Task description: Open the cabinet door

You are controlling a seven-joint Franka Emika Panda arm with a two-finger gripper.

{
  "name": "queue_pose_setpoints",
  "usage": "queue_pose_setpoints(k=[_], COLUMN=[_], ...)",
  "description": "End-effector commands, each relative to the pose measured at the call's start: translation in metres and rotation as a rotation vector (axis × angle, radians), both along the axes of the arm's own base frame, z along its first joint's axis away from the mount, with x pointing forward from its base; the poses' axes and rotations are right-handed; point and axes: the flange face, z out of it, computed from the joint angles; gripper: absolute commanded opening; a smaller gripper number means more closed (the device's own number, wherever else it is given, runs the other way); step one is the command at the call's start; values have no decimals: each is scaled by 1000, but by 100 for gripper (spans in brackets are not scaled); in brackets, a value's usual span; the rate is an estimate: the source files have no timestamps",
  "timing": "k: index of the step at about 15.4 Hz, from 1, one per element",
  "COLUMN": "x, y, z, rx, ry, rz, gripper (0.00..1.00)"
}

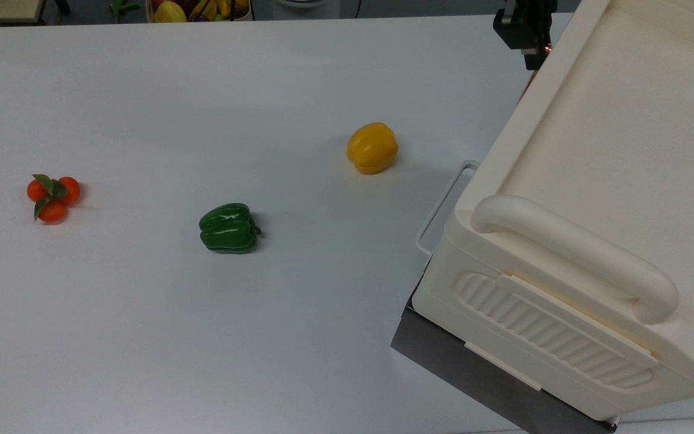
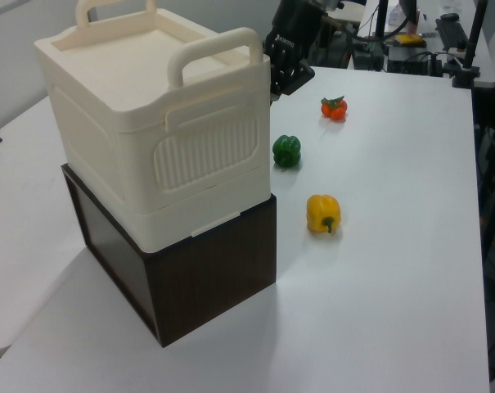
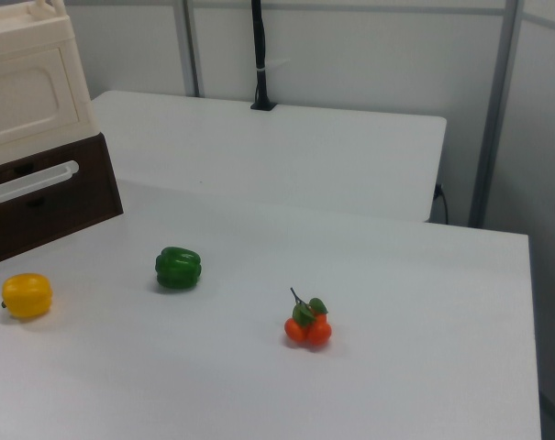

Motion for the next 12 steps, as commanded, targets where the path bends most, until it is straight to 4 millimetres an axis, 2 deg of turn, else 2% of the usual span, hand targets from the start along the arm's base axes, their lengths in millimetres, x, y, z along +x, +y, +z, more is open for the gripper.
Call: queue_pose_setpoints(k=[1, 12], x=[-10, -26], y=[16, -10], z=[-2, 2], rx=[10, -54], ry=[-15, 57], rz=[36, 14], gripper=[0, 0])
